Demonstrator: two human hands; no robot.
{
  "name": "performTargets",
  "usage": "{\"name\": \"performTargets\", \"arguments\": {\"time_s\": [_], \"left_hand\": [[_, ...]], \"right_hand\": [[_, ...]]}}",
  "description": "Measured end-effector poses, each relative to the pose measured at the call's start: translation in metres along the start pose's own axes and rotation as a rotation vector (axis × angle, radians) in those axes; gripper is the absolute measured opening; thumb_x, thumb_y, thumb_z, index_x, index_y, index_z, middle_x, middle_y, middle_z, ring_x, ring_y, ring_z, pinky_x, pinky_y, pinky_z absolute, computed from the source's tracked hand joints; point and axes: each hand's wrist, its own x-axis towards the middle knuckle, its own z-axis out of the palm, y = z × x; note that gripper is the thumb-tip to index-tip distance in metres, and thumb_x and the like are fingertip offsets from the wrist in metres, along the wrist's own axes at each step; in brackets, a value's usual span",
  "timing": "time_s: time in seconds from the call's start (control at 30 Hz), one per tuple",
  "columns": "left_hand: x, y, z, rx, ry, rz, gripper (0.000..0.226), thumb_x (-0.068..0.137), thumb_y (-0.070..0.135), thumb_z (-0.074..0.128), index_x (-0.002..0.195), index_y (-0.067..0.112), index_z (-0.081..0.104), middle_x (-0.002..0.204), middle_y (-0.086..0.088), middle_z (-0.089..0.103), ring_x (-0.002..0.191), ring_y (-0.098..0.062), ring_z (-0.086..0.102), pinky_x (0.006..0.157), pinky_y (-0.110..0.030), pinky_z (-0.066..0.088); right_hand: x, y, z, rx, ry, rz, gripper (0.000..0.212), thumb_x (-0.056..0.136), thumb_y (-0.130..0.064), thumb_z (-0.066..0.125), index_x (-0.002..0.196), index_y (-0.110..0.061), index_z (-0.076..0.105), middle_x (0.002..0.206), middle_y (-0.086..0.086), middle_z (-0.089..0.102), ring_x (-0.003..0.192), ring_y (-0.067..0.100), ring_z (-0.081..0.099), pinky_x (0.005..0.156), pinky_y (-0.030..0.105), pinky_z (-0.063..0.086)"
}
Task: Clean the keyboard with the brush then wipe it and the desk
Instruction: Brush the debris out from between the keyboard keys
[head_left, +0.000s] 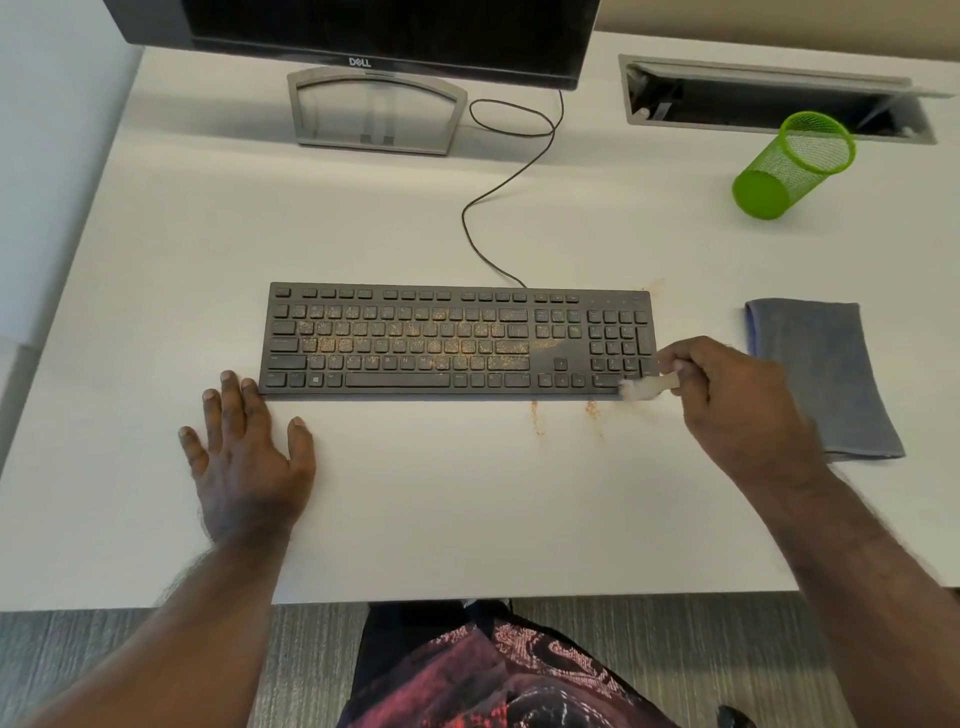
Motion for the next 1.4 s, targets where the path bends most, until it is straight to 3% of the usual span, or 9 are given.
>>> {"name": "performTargets", "arguments": {"time_s": [0.1,0.2,0.27,0.47,0.63,0.8,1.0,1.2,1.4], "left_hand": [[0.000,0.000,0.001,-0.001,0.001,0.000,0.080,0.094,0.050,0.025,0.161,0.007,0.021,0.171,-0.006,0.010,0.158,-0.026,0.007,0.127,-0.052,0.001],[0.000,0.000,0.001,-0.001,0.000,0.001,0.080,0.094,0.050,0.026,0.161,0.007,0.021,0.171,-0.006,0.010,0.158,-0.026,0.007,0.127,-0.052,0.002],[0.000,0.000,0.001,0.003,-0.001,0.001,0.079,0.094,0.050,0.026,0.161,0.007,0.020,0.172,-0.006,0.010,0.158,-0.025,0.006,0.127,-0.052,0.002],[-0.001,0.001,0.000,-0.024,0.006,0.001,0.079,0.094,0.049,0.028,0.161,0.008,0.021,0.171,-0.005,0.010,0.158,-0.025,0.006,0.127,-0.052,0.002],[-0.001,0.000,-0.001,-0.019,0.004,0.004,0.079,0.094,0.049,0.027,0.161,0.008,0.021,0.172,-0.005,0.010,0.158,-0.025,0.006,0.127,-0.052,0.002],[-0.001,0.002,-0.001,-0.017,-0.004,-0.001,0.080,0.094,0.050,0.026,0.162,0.008,0.021,0.172,-0.005,0.009,0.158,-0.024,0.005,0.127,-0.051,0.001],[-0.001,0.001,-0.002,-0.014,-0.008,-0.003,0.081,0.093,0.051,0.025,0.162,0.008,0.020,0.172,-0.005,0.009,0.158,-0.024,0.005,0.127,-0.051,0.000],[-0.001,0.002,-0.002,-0.012,-0.015,-0.002,0.081,0.093,0.051,0.024,0.162,0.009,0.019,0.172,-0.004,0.007,0.158,-0.023,0.003,0.127,-0.050,-0.001],[-0.001,0.001,-0.001,-0.005,-0.008,-0.006,0.081,0.093,0.050,0.025,0.162,0.008,0.021,0.172,-0.005,0.009,0.158,-0.025,0.005,0.127,-0.051,0.000]], "right_hand": [[0.002,-0.009,0.002,0.060,0.036,-0.037,0.022,0.098,-0.019,0.047,0.105,-0.026,0.066,0.099,-0.005,0.072,0.080,0.017,0.066,0.071,0.035,0.055],[0.011,-0.019,0.002,0.113,0.092,-0.051,0.021,0.099,-0.014,0.048,0.107,-0.018,0.068,0.099,-0.002,0.072,0.075,0.009,0.059,0.066,0.007,0.042],[0.019,-0.027,0.003,0.129,0.099,-0.052,0.022,0.099,-0.013,0.048,0.109,-0.014,0.068,0.098,-0.001,0.072,0.072,0.007,0.055,0.064,0.003,0.037],[0.031,-0.052,0.014,-0.005,-0.033,-0.111,0.025,0.097,-0.011,0.051,0.116,-0.020,0.065,0.108,0.003,0.072,0.093,0.028,0.067,0.078,0.041,0.055],[0.033,-0.073,0.018,0.006,-0.104,-0.150,0.024,0.094,-0.010,0.055,0.112,-0.020,0.067,0.103,0.002,0.071,0.079,0.019,0.057,0.068,0.033,0.049],[0.045,-0.070,0.009,0.015,0.031,-0.087,0.025,0.089,-0.013,0.055,0.109,-0.019,0.067,0.100,0.007,0.071,0.085,0.029,0.065,0.071,0.037,0.053],[0.044,-0.072,0.018,0.048,-0.082,-0.122,0.020,0.089,-0.009,0.060,0.104,-0.020,0.069,0.095,0.004,0.071,0.085,0.027,0.062,0.073,0.040,0.053],[0.058,-0.053,0.013,0.054,0.052,-0.060,0.021,0.098,-0.014,0.050,0.102,-0.024,0.069,0.097,0.004,0.071,0.081,0.023,0.063,0.070,0.037,0.055],[0.053,-0.058,0.025,0.143,-0.039,-0.171,0.020,0.098,-0.016,0.052,0.100,-0.028,0.068,0.089,-0.012,0.069,0.074,0.013,0.061,0.068,0.037,0.055]]}}
